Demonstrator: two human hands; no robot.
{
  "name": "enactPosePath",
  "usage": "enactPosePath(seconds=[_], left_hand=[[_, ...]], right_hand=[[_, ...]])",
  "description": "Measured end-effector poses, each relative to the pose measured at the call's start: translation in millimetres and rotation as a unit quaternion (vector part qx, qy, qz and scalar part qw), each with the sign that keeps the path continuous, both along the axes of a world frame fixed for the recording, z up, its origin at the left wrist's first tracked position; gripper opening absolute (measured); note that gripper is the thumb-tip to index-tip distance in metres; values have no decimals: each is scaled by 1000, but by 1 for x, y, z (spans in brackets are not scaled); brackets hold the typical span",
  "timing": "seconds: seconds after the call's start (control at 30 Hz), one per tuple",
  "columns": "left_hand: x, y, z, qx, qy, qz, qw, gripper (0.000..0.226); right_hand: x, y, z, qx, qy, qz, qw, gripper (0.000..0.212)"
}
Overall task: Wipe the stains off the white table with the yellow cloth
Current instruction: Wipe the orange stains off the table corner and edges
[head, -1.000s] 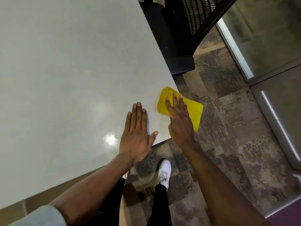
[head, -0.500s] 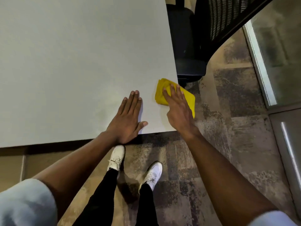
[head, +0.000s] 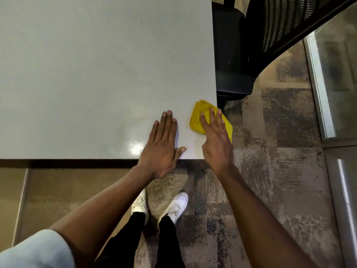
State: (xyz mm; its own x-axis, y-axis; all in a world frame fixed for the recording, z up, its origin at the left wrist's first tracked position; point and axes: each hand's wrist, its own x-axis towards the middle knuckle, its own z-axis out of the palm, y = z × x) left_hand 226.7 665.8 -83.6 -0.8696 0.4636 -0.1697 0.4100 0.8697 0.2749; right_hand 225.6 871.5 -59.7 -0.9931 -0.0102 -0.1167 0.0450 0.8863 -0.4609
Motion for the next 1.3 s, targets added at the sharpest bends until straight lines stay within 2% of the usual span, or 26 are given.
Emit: enactPosePath(seconds=[0.13,0.23,0.33,0.6,0.73,1.03,1.13,1.3], left_hand=[[1,-3,-6,-11,25,-7,1000,88],[2,-2,-10,-11,35,-2,999,88],[2,-2,-11,-4,40,-1,999,88],[2,-1,-11,5,34,-1,999,87],[1,-1,-11,10,27,-1,1000,88],[0,-2,-11,-1,13,-3,1000,87],[-1,-2,-9,-6,6,-3,1000,88],[-1,-2,-7,-3,1,-2,1000,88]], right_hand=[[-74,12,-5,9,1,7,1000,89],[-97,17,-7,-10,-1,14,1000,86],[-72,13,-5,-11,4,10,1000,90],[75,-13,0,-28,0,-42,999,102],[55,-9,2,-35,-13,-41,998,98],[-96,12,-6,21,-2,15,1000,81],[-90,9,-6,17,1,13,1000,83],[-10,-8,-2,-2,11,-25,1000,94]])
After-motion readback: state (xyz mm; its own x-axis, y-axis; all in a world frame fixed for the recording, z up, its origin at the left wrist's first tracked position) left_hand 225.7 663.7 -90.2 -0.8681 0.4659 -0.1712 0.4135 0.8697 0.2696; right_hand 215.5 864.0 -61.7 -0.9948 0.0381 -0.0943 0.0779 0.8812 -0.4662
